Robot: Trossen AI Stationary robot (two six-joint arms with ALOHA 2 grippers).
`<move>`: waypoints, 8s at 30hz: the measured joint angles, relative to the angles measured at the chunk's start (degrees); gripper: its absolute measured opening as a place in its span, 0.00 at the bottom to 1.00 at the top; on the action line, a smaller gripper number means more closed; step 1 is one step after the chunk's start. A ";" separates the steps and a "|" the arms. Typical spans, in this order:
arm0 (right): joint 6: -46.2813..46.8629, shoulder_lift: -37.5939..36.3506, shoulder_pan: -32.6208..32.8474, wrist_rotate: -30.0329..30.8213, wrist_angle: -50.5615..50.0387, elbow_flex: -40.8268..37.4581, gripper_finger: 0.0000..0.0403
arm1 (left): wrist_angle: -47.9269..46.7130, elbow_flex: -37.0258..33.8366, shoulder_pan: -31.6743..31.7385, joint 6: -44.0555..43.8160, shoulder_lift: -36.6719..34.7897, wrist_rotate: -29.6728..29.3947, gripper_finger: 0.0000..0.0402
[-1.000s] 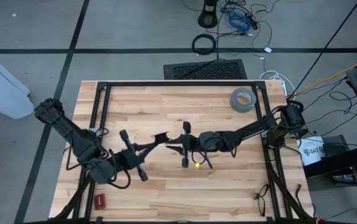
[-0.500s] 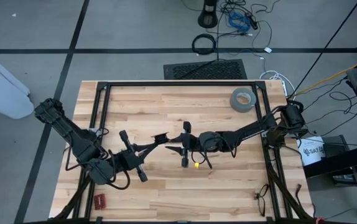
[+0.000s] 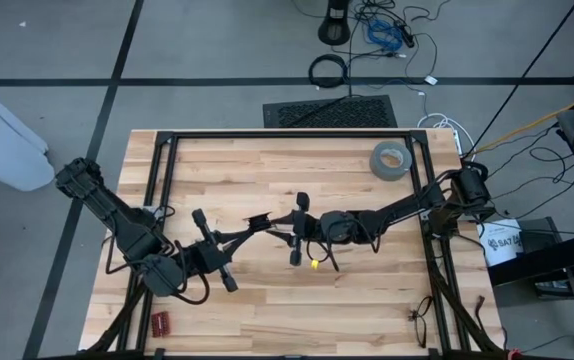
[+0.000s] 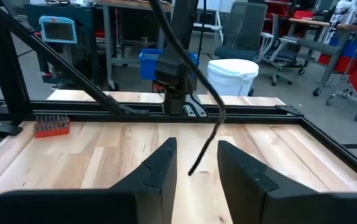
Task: Coil cords
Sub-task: Coil the black wire onto the spool
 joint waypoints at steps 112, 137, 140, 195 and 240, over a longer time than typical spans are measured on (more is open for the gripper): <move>-0.75 -28.90 11.42 3.51 -42.22 -0.05 0.17 | 5.11 -0.59 10.99 8.93 6.36 33.60 0.00; -5.05 -25.39 11.85 3.98 -32.26 -0.09 0.38 | 5.29 -0.59 11.50 8.72 6.36 33.55 0.00; -7.15 -24.60 11.73 3.25 -30.00 -0.09 0.37 | 5.40 -0.59 11.49 8.74 6.36 33.97 0.00; -16.25 -26.98 10.79 22.64 -37.92 0.02 0.00 | 5.60 -0.52 1.69 -1.25 4.83 3.77 0.28; -18.84 0.13 10.29 34.85 -36.53 0.00 0.00 | -18.71 -0.48 0.09 -36.15 4.48 6.84 0.28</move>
